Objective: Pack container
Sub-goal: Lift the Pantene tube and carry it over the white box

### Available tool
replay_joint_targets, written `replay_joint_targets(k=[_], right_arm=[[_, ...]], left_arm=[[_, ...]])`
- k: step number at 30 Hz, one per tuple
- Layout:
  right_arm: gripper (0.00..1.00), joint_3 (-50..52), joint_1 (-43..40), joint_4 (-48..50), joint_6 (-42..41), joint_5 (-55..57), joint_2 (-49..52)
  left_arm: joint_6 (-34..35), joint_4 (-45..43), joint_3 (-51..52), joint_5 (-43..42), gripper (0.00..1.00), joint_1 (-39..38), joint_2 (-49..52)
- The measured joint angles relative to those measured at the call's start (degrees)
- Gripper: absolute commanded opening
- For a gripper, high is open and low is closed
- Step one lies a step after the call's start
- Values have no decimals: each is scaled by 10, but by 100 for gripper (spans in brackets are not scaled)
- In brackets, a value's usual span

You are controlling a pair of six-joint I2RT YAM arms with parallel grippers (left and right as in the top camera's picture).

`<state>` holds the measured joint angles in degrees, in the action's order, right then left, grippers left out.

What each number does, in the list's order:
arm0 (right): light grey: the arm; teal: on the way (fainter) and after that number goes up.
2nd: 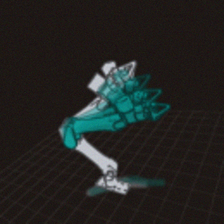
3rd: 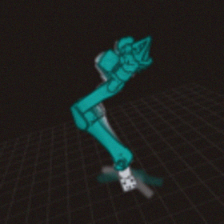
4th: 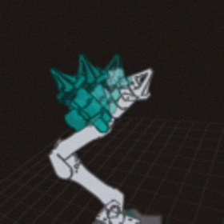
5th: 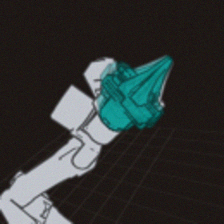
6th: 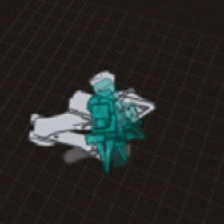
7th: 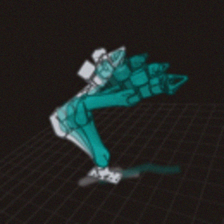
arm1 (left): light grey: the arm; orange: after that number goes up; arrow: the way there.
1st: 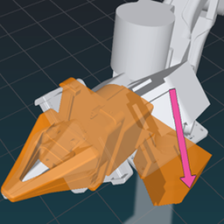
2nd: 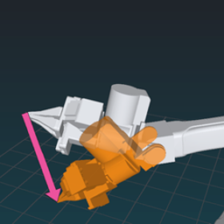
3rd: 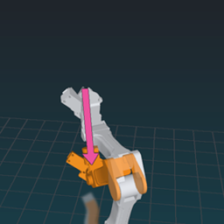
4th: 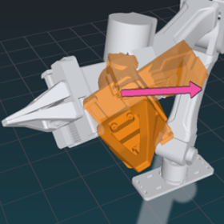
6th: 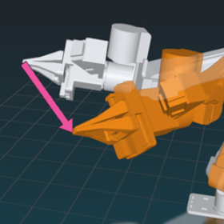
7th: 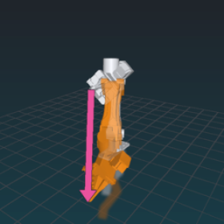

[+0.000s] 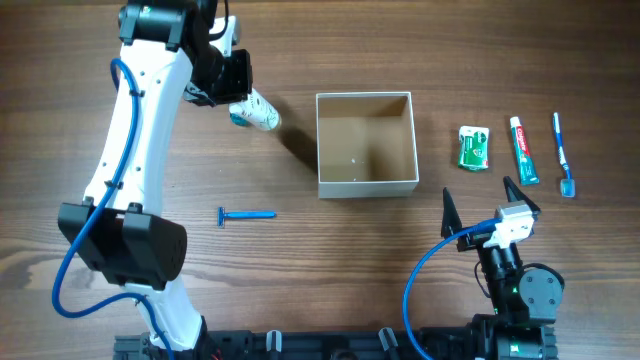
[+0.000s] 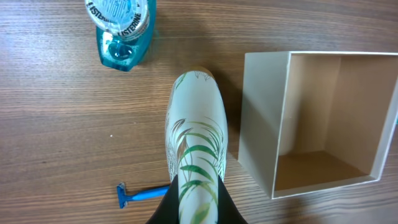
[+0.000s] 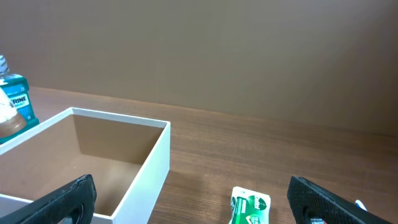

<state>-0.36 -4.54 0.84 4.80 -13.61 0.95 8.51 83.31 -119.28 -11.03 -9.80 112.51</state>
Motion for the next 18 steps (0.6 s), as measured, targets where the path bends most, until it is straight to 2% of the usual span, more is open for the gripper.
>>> replay_joint_targets(k=[7, 18], right_arm=[[100, 0, 0, 0, 0, 0, 0], [100, 0, 0, 0, 0, 0, 0]], left_arm=[[6, -5, -3, -25, 4, 0, 0], [29, -106, -22, -69, 4, 0, -2]])
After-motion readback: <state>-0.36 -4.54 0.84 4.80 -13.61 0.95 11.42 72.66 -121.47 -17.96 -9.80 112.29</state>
